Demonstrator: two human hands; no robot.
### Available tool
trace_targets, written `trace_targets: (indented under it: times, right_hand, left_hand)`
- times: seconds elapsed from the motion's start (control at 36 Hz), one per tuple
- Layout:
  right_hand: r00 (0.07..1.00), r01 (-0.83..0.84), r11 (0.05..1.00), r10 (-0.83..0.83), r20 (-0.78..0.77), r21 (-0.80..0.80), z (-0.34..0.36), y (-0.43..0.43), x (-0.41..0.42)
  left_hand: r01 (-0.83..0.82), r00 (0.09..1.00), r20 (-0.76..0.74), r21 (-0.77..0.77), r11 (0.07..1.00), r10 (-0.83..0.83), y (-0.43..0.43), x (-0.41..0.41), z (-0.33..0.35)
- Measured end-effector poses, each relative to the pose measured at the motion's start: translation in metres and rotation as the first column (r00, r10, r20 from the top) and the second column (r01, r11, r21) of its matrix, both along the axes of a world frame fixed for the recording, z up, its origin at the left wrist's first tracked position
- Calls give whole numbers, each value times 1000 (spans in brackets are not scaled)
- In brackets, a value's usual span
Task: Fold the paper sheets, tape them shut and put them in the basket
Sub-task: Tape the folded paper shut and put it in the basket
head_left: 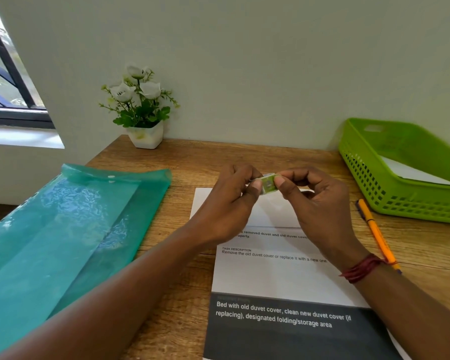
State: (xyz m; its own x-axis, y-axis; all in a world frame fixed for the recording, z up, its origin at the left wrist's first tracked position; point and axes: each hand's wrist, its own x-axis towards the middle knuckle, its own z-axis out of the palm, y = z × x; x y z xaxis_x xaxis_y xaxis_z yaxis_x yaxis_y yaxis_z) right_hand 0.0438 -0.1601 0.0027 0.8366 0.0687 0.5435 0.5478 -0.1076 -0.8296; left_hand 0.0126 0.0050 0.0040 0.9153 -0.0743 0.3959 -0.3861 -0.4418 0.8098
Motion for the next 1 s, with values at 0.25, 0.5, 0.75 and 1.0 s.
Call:
trace_targets:
  times: [0.25,0.5,0.75,1.0]
  right_hand:
    - [999,-16,1000,15,-36,-12,1,0,0]
    - [996,-59,998,58,-63,-1,3,-1,0]
    - [1000,-25,1000,25,-11,-3,1,1,1]
    - [999,-37,999,37,-9,21,2,-3,2]
  left_hand:
    - [25,1000,-3,-28,999,-25,-1,-1,-2]
    - [16,1000,-20,-107,994,-19,-2,0,1]
    - [-1,1000,9,-171,985,3,-2,3,1]
    - [-8,1000,-23,-191,982,4,-3,1,2]
